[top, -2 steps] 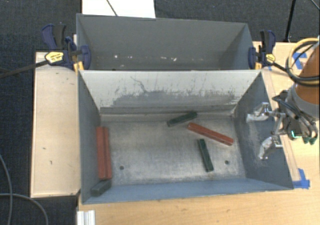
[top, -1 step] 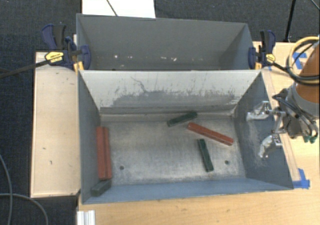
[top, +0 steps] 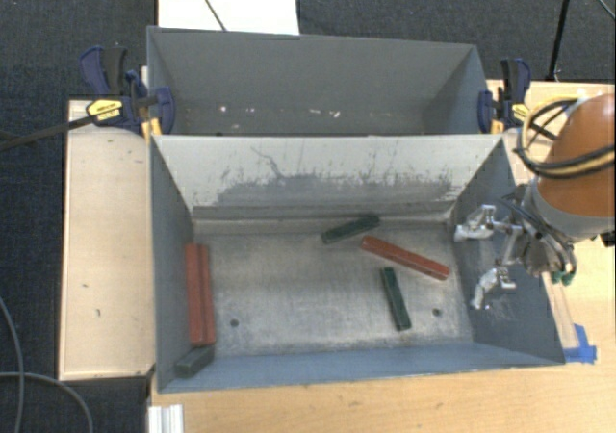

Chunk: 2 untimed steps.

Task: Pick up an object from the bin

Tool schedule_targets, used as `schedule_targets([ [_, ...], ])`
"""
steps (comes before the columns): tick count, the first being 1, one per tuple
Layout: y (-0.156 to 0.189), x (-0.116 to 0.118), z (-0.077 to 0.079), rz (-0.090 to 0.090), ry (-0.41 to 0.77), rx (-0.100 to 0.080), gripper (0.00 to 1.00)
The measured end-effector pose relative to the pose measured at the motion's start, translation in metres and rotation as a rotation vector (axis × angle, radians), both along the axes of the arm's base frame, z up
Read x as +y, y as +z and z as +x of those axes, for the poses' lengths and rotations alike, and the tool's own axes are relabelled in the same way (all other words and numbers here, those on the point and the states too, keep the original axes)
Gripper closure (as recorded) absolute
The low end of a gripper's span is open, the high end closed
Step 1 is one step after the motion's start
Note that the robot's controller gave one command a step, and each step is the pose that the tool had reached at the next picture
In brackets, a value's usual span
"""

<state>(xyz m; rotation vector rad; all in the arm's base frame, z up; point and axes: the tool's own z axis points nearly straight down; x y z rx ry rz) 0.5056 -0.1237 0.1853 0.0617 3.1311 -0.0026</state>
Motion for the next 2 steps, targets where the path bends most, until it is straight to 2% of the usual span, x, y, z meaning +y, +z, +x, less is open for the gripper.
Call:
schedule_targets([
  [1, -0.055, 0.015, 0.0, 0.003, -0.189, 0.006, 0.0],
  [2, -0.111, 0.011, 0.035, 0.0, -0.028, -0.005, 1.0],
])
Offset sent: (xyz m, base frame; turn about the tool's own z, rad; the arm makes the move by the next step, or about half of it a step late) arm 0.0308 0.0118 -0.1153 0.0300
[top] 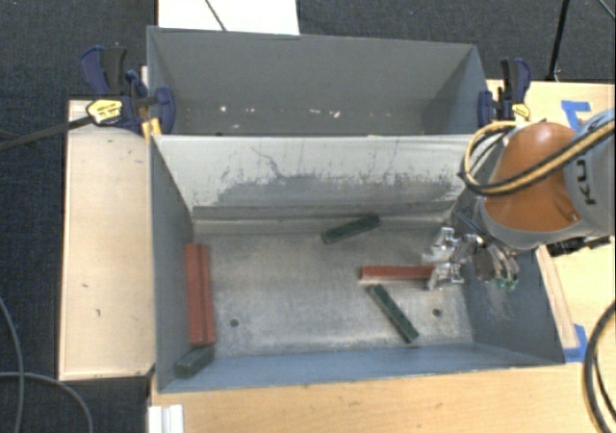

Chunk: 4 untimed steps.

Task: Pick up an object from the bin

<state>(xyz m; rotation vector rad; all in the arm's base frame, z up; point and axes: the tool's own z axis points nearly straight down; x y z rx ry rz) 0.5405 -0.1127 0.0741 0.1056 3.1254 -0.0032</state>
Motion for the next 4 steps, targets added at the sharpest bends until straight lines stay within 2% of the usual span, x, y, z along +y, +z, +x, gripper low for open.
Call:
schedule_targets([
  [1, 0.0, 0.0, 0.0, 0.0, 0.0, 0.0, 1.0],
  [2, 0.096, 0.021, -0.026, 0.002, 0.101, 0.013, 1.0],
  [3, 0.096, 0.021, -0.026, 0.002, 0.102, 0.013, 1.0],
  [4, 0.121, 0.033, -0.031, 0.002, 0.093, 0.013, 1.0],
])
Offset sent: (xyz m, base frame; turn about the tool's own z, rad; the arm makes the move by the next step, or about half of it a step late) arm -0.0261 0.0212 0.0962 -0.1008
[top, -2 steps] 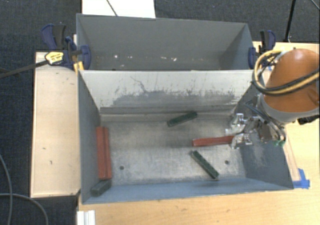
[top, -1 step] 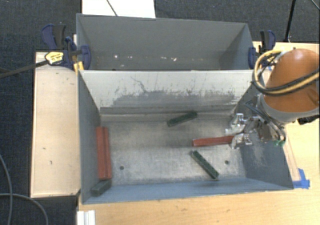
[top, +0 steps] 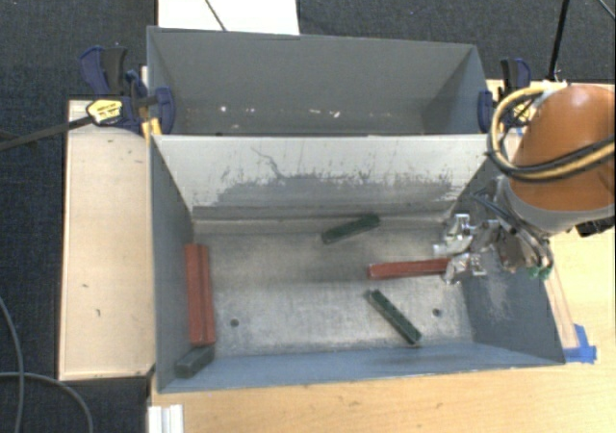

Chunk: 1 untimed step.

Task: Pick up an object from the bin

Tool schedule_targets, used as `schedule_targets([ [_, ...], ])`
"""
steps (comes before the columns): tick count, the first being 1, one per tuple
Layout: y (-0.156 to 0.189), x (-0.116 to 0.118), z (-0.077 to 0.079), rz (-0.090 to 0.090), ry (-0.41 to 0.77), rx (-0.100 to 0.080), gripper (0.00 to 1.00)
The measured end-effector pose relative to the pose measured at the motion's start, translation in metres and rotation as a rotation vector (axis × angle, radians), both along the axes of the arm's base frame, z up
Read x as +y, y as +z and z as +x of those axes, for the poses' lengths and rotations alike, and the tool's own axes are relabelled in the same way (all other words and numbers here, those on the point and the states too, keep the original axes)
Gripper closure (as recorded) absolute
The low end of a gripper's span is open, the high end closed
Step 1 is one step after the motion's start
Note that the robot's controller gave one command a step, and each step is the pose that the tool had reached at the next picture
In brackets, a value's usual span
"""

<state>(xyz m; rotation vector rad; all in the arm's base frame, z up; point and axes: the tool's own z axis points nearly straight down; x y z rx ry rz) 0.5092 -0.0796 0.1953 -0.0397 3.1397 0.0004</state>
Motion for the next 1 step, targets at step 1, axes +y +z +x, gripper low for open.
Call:
schedule_targets([
  [1, 0.0321, -0.0105, -0.009, 0.0, 0.04, 0.0, 1.0],
])
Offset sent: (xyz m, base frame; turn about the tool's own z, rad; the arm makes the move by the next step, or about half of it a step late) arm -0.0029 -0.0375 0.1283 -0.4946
